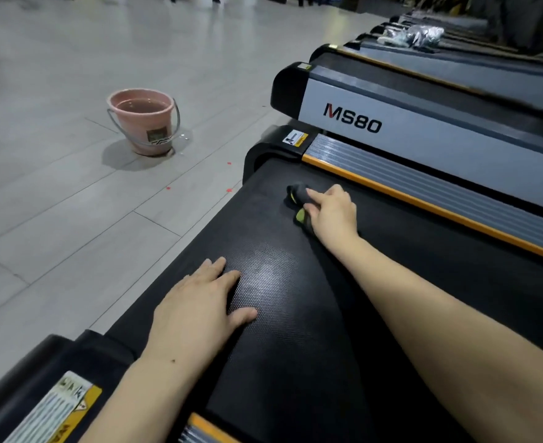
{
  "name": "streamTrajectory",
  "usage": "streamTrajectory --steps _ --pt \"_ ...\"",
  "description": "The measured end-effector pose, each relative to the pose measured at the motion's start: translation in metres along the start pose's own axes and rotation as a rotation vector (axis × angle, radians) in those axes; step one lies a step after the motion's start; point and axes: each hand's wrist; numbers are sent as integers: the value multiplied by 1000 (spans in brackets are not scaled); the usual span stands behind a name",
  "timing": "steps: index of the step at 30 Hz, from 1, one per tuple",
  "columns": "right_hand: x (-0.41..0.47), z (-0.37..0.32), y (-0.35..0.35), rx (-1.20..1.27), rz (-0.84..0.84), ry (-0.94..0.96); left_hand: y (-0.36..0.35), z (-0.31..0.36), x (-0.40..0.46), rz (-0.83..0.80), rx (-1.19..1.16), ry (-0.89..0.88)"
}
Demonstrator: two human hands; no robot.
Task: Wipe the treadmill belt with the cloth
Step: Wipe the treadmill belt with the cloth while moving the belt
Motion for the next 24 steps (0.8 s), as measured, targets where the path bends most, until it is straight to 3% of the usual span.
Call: streamTrajectory --steps 3,8,10,14,16,18,22,24 --pt "-31 -12 3 69 -8 102 4 -5 4 1 -47 33" --pt "-104 -33 -2 88 -142 551 6 -11 11 -40 2 57" --pt "-71 -24 -5 16 -115 534 5 -11 12 -29 2 42" --pt "22 -29 -19 11 -13 143 1 -13 12 -6 -7 33" --pt "26 -41 -24 -36 -10 101 0 -13 13 11 -20 38" --pt "7 -54 -22 13 -4 175 1 -14 13 24 -45 50" --pt "-70 -78 -29 112 -75 540 3 -10 9 79 -19 118" --pt "-60 -75 -28 82 -109 648 3 -7 8 99 47 137"
Point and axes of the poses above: each hand's wrist, its own x-axis towards the middle knuckle, its own y-axis out of the back of the hand, z = x × y, and after that the axes turned 10 degrees about -z, right-handed
